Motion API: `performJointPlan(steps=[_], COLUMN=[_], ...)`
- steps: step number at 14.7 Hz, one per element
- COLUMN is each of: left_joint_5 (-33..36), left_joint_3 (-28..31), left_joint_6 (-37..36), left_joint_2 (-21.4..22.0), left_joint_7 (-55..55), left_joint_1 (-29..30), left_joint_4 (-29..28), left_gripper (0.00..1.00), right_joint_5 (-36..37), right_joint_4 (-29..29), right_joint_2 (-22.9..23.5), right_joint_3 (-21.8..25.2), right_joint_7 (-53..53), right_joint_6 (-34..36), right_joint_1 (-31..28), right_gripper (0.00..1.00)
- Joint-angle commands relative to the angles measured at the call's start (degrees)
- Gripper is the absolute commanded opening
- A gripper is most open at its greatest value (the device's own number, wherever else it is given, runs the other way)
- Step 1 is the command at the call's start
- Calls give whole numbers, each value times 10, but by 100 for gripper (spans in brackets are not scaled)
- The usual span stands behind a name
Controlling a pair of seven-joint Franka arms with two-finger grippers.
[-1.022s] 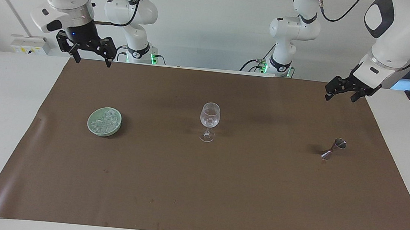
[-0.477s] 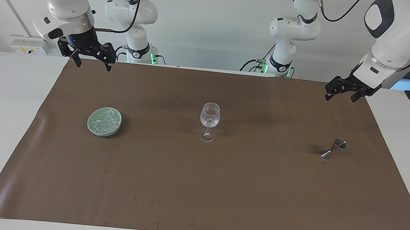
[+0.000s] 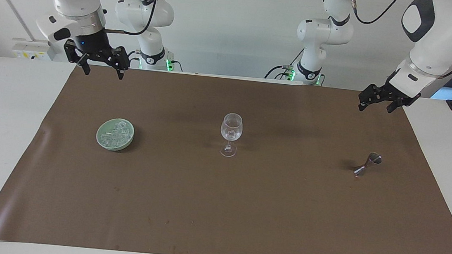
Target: Pour wine and add ice with both arms
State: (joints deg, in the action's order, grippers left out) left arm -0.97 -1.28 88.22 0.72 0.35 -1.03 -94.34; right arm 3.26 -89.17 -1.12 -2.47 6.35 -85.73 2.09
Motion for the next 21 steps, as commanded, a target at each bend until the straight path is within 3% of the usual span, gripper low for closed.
performJointPlan(steps=[1,21], left_joint_5=[8,8], left_joint_3=[1,1], left_joint_6=[8,8], left_joint_2=[10,9], left_joint_7=[4,4], left_joint_1=[1,1], left_joint_4=[-8,-8], left_gripper=[100,100], right_joint_5=[-9,-42], right_joint_4=[0,-22], right_joint_2=[-1,-7], right_joint_3=[-2,4], right_joint_7=[9,-35], right_joint_6=[-6,-16], right_joint_1=[-6,-79], right_gripper=[100,100])
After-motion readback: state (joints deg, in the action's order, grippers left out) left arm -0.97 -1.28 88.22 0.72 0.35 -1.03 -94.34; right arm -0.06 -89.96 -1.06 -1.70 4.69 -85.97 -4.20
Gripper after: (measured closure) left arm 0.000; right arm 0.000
